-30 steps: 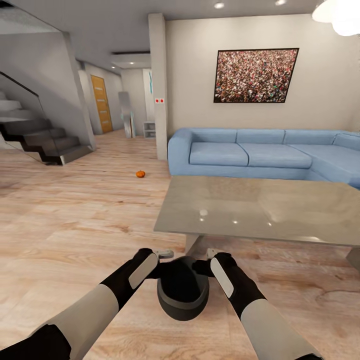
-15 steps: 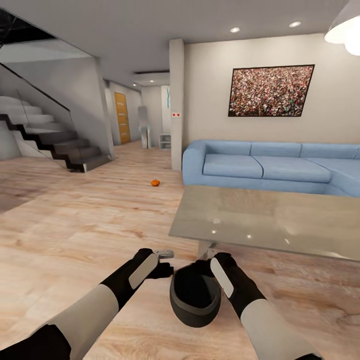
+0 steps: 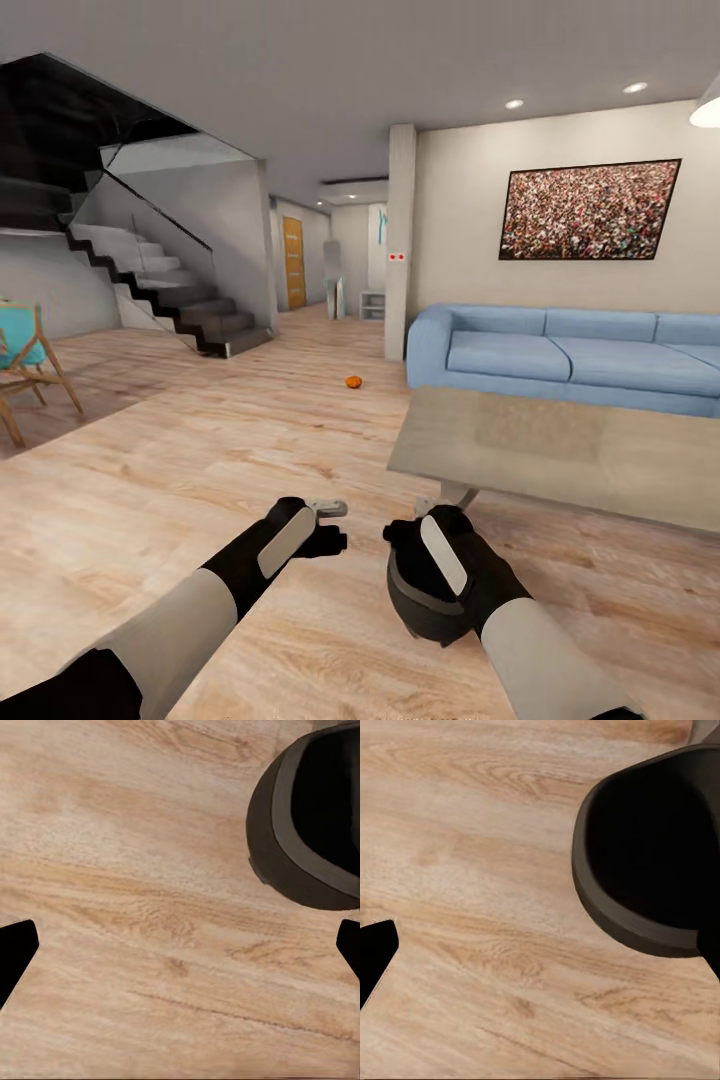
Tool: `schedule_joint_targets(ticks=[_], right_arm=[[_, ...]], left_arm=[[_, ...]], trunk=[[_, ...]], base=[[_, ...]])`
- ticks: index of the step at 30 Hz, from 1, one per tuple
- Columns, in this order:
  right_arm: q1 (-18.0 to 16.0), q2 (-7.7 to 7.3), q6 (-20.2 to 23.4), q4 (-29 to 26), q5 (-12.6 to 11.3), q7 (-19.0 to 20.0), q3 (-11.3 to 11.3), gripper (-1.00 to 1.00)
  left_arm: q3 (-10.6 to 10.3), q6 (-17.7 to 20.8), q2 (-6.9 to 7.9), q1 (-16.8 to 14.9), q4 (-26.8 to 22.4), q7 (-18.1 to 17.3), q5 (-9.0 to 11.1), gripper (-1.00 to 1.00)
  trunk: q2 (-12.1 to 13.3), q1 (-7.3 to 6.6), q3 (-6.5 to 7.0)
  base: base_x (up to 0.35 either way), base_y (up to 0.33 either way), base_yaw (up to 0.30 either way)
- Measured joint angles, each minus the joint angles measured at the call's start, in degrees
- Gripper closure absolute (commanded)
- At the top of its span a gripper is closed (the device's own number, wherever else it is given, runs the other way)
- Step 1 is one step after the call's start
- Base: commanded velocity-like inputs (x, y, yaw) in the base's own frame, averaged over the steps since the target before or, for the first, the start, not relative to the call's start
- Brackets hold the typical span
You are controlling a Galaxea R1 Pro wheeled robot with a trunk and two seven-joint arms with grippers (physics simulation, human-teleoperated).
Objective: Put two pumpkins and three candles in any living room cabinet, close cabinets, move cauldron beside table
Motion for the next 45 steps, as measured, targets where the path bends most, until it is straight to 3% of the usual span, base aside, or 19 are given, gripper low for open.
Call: schedule_joint_targets(ticks=[13,31,45], right_arm=[[0.0,0.0,0.0,-0.1,0.0,1.1,0.0,-1.0],[0.0,0.03,0.0,-0.1,0.0,2.1,0.0,-1.0],[0.0,0.07,0.0,-0.1,0.0,2.1,0.0,-1.0]], left_arm=[[0.3,0.0,-0.01,0.0,0.2,0.1,0.1,-1.0],[0.6,-0.1,0.01,0.0,-0.1,0.3,0.2,-1.0],[0.7,-0.2,0.01,0.1,-0.4,0.3,0.2,-1.0]], trunk=[[0.2,-0.33,3.12],[0.8,-1.01,7.08],[0.8,-1.02,7.08]], base=[[-0.285,0.161,0.114],[-0.177,0.123,0.275],[0.005,0.003,0.29]])
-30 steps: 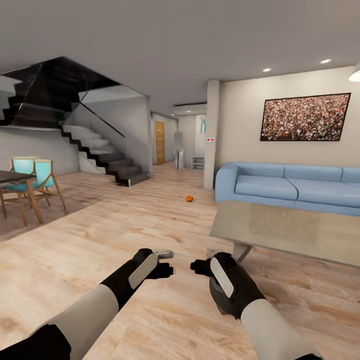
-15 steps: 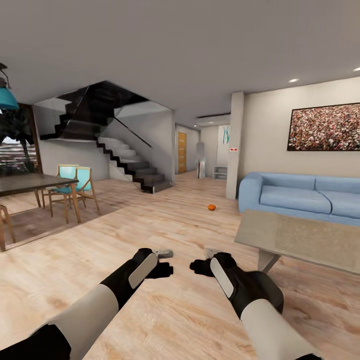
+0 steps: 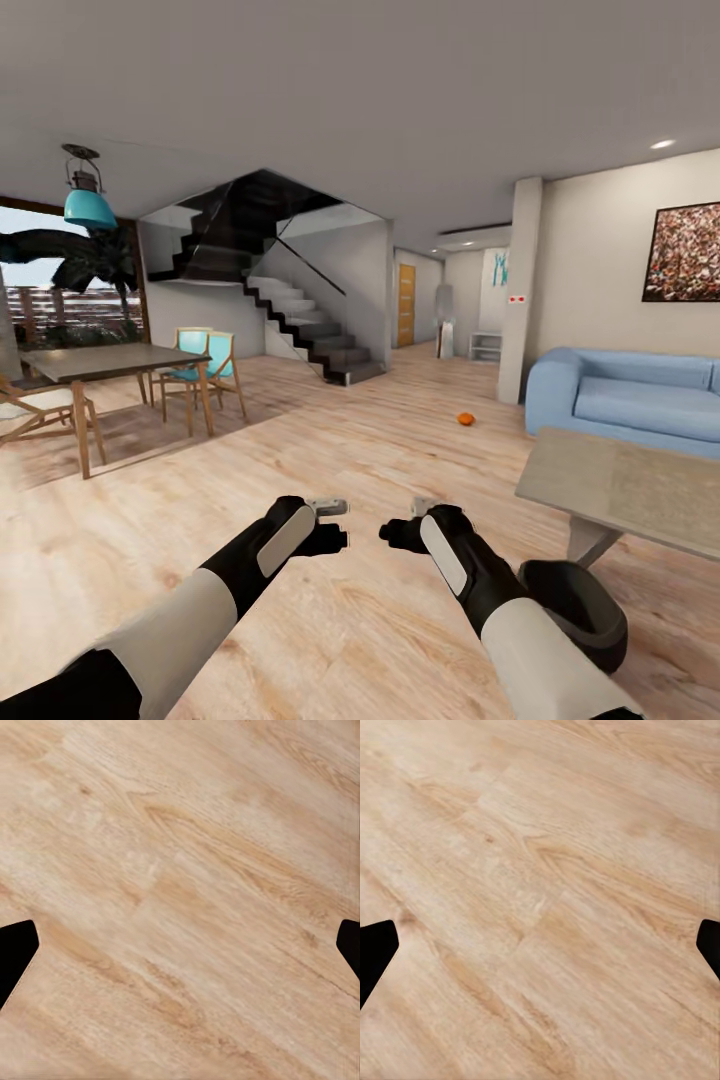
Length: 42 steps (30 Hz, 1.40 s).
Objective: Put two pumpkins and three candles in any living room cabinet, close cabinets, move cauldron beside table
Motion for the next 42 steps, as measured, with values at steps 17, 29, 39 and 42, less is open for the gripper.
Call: schedule_joint_targets(ticks=[17,29,39,42], right_arm=[[0.0,0.19,0.0,0.0,0.0,-0.1,1.4,-1.0],[0.0,0.19,0.0,0.0,0.0,-0.1,2.3,-1.0],[0.0,0.27,0.1,-0.5,0.0,-0.1,2.4,-1.0],[0.0,0.25,0.1,-1.2,0.0,-0.1,2.3,-1.0]], left_arm=[[0.0,0.0,0.0,0.0,0.0,-0.1,0.0,-1.0],[0.0,0.0,0.0,0.0,0.2,-0.1,0.0,-1.0],[0.0,0.1,0.0,0.0,0.7,0.0,0.1,-1.0],[0.0,0.1,-0.01,0.0,0.7,0.0,0.1,-1.0]], trunk=[[0.0,-0.03,0.0],[1.2,-0.65,0.53],[5.2,-2.85,2.2],[6.4,-3.51,2.55]], base=[[0.27,0.044,0.29],[0.071,-0.04,0.29],[0.002,-0.001,0.268],[0.0,0.0,0.179]])
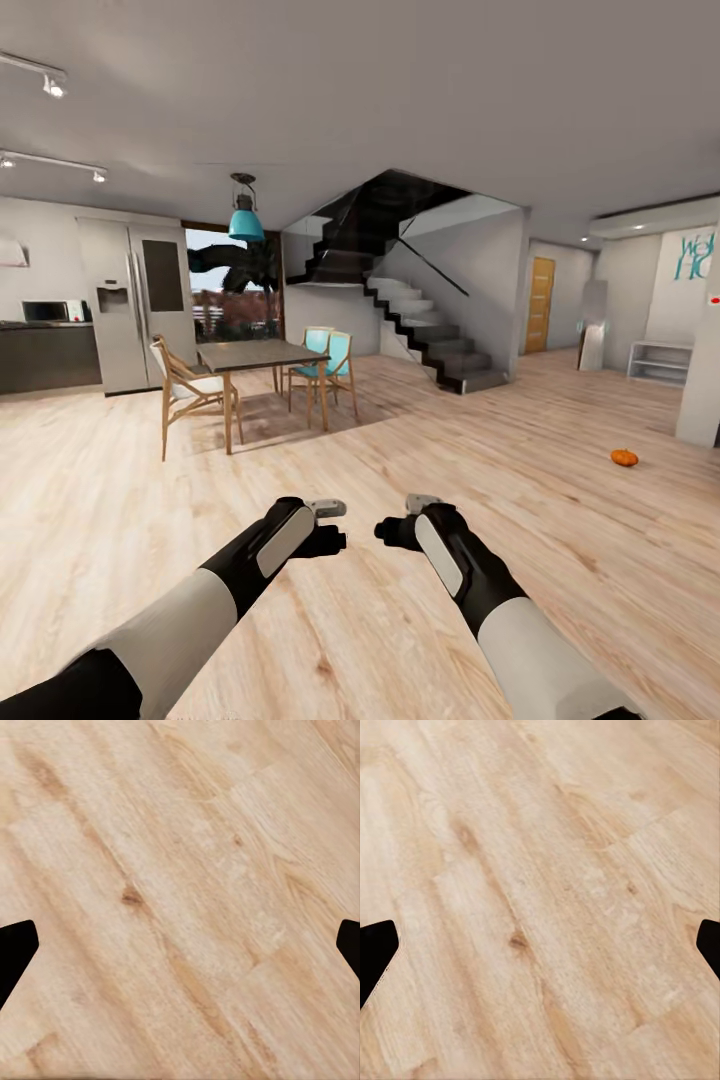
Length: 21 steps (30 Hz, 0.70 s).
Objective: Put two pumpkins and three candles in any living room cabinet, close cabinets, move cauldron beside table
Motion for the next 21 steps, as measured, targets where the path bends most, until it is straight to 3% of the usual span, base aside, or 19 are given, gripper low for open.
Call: schedule_joint_targets(ticks=[16,21], right_arm=[[0.0,-0.2,0.1,-1.1,0.0,-0.1,-0.2,-1.0],[0.0,-0.23,0.1,-1.1,0.0,-0.1,-0.4,-1.0]], left_arm=[[0.0,-0.1,0.0,0.0,0.1,0.4,0.2,-1.0],[0.0,-0.1,-0.01,0.0,0.1,0.5,0.2,-1.0]], trunk=[[6.4,-3.52,1.57],[8.4,-4.61,2.01]], base=[[0.0,0.0,0.141],[0.0,0.0,0.034]])
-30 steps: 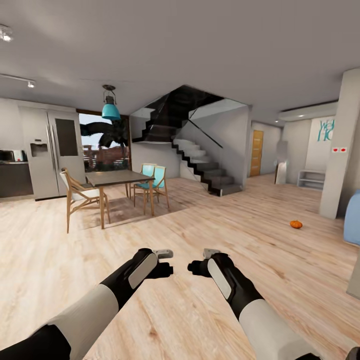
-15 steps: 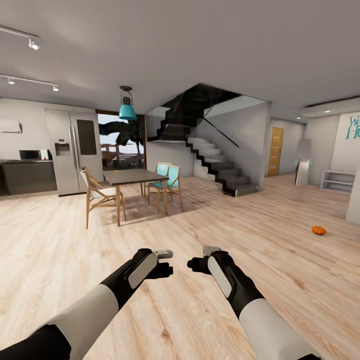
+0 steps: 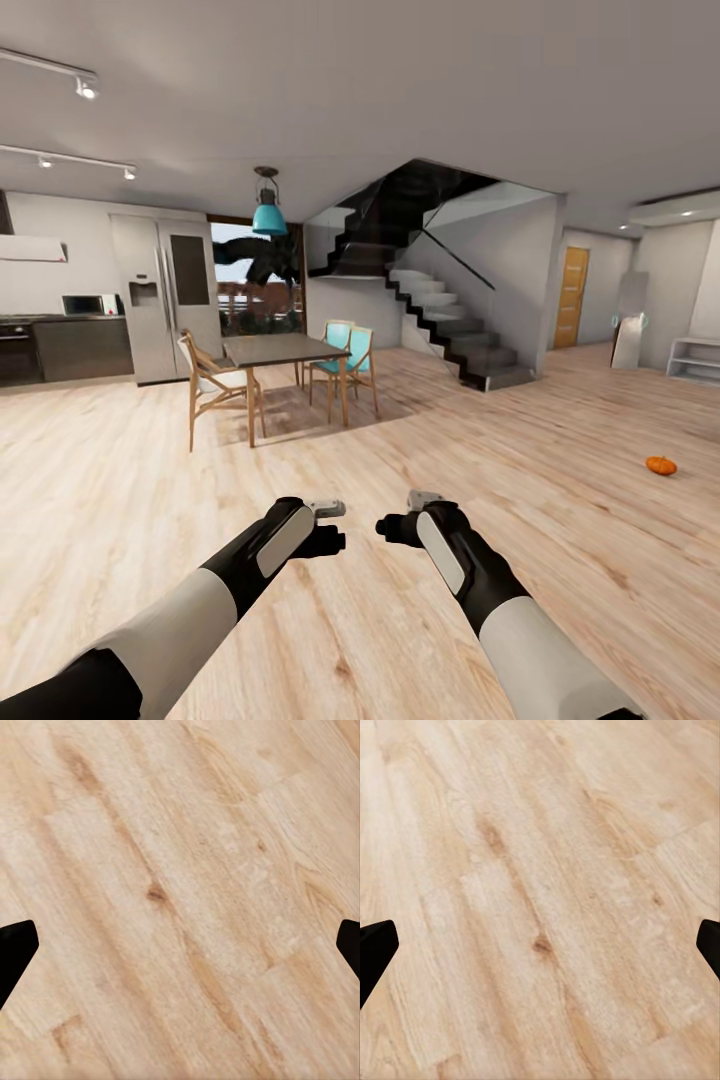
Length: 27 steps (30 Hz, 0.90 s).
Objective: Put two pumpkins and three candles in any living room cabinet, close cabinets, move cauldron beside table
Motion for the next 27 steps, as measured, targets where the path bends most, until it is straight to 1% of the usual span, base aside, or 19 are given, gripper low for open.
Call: schedule_joint_targets(ticks=[27], right_arm=[[0.0,-0.03,0.1,0.0,0.0,0.0,0.0,-1.0]], left_arm=[[0.0,0.0,0.0,0.0,0.0,0.2,-0.1,-1.0]], trunk=[[10.8,-5.93,2.28]], base=[[0.0,0.0,0.001]])
